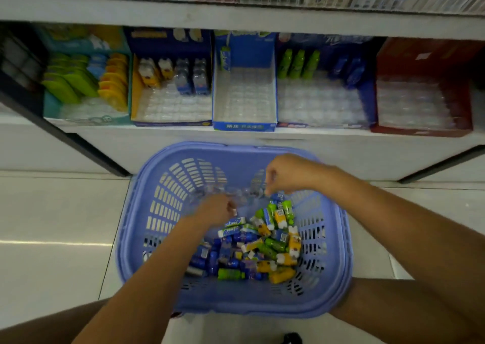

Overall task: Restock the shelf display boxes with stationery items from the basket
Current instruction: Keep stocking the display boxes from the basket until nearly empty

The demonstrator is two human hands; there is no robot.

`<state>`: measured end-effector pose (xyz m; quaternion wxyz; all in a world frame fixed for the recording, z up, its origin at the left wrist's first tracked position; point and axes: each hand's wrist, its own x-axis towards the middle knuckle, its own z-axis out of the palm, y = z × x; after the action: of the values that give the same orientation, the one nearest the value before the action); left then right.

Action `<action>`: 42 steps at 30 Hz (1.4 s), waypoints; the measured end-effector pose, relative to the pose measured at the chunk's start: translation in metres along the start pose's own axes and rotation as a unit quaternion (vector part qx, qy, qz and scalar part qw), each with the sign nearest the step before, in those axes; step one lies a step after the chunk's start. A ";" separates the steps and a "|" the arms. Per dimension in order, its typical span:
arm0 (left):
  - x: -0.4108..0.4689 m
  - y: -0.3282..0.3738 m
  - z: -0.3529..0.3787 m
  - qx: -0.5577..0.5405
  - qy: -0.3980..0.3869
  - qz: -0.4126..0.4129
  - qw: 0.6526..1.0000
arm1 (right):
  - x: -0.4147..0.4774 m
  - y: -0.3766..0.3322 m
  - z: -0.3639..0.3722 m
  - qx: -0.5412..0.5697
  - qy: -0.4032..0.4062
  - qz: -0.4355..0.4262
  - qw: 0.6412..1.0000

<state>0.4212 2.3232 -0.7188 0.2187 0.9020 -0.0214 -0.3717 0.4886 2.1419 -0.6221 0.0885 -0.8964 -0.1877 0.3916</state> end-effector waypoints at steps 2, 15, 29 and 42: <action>-0.005 -0.030 0.026 0.016 -0.075 -0.041 0.996 | 0.026 -0.008 0.051 -0.019 -0.061 -0.008 0.998; 0.018 -0.075 0.068 0.030 -0.081 -0.071 0.994 | 0.098 0.004 0.200 -0.201 0.024 -0.081 0.976; 0.042 -0.074 0.101 0.101 -0.077 -0.067 0.990 | 0.079 0.021 0.152 0.234 0.039 -0.003 0.971; 0.010 -0.030 0.027 -0.442 -0.013 -0.087 0.893 | -0.013 0.035 0.011 0.491 0.168 -0.152 0.841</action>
<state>0.4058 2.3379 -0.7547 0.5614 0.7054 0.2209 -0.3721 0.4818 2.1048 -0.6314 0.6055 -0.7478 -0.0870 0.2580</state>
